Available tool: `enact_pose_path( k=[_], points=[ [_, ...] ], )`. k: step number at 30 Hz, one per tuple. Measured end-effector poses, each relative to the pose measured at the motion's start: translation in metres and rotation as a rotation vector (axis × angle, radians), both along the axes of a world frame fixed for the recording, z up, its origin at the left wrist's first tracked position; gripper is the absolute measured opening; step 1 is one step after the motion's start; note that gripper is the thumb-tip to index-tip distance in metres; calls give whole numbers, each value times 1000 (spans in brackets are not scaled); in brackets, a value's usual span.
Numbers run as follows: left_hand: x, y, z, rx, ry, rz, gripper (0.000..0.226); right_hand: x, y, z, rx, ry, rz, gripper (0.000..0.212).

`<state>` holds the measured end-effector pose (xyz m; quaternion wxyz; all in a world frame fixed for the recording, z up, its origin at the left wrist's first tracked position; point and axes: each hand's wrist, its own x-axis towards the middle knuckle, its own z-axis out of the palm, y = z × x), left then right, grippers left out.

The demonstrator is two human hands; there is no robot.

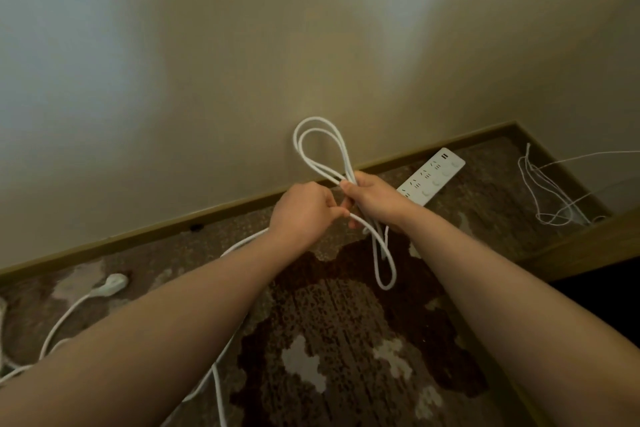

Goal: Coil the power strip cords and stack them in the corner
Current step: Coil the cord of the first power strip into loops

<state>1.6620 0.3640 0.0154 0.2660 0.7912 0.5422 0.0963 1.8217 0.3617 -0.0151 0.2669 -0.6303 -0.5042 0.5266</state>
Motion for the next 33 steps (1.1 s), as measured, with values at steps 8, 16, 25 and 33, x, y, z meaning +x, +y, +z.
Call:
enact_pose_path(
  k=[8,16,25,33],
  points=[
    [-1,9,2,120,39,145,31,-4,-3,-2,-49,-55,-11,26],
    [-19,28,-5,-93,-66,65,21,2,-6,0,-13,69,-90,32],
    [-48,52,11,-45,-236,137,25,-2,-10,8,180,-197,174,36],
    [-67,50,2,-7,-186,57,13,-2,-9,7,174,-305,135,39]
  ],
)
